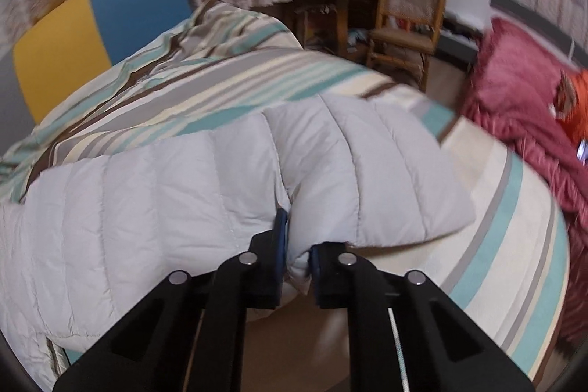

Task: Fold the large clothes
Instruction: 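Grasp the sleeve cuff with the right gripper and lift it, then carry the sleeve across the jacket body with the right gripper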

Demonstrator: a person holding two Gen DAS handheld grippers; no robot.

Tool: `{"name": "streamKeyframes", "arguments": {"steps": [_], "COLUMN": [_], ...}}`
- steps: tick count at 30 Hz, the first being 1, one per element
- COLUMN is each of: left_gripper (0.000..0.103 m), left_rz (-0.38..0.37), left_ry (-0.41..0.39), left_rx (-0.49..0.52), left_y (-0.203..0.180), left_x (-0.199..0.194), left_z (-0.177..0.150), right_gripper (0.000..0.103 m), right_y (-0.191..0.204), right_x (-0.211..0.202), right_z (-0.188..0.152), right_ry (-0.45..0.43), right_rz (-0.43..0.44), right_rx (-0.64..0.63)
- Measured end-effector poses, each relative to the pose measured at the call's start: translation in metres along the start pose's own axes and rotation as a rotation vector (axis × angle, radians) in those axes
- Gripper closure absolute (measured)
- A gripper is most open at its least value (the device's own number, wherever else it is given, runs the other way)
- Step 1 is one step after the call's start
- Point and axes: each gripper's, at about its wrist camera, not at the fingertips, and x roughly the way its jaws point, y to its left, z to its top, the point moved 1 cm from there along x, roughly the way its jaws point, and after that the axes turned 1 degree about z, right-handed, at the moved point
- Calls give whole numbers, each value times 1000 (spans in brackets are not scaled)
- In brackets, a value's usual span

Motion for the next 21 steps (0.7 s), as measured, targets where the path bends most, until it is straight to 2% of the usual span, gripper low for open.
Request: {"name": "streamKeyframes", "arguments": {"steps": [6,12,17,21], "left_gripper": [3,3,3,3], "left_rz": [-39,35,19,18], "left_ry": [11,-27,-24,-24], "left_rx": [-39,2,-11,-12], "left_y": [6,-2,2,1], "left_x": [3,-3,-2,-2], "left_z": [-1,-3,-2,-3], "right_gripper": [93,93,93,94], "right_y": [38,98,154,202], "right_x": [-28,-62,-87,-101], "right_z": [-1,-14,-40,-75], "right_ry": [-118,-241,-346,-430], "right_rz": [-4,-1,17,32], "right_rx": [-160,-374,-610,-820]}}
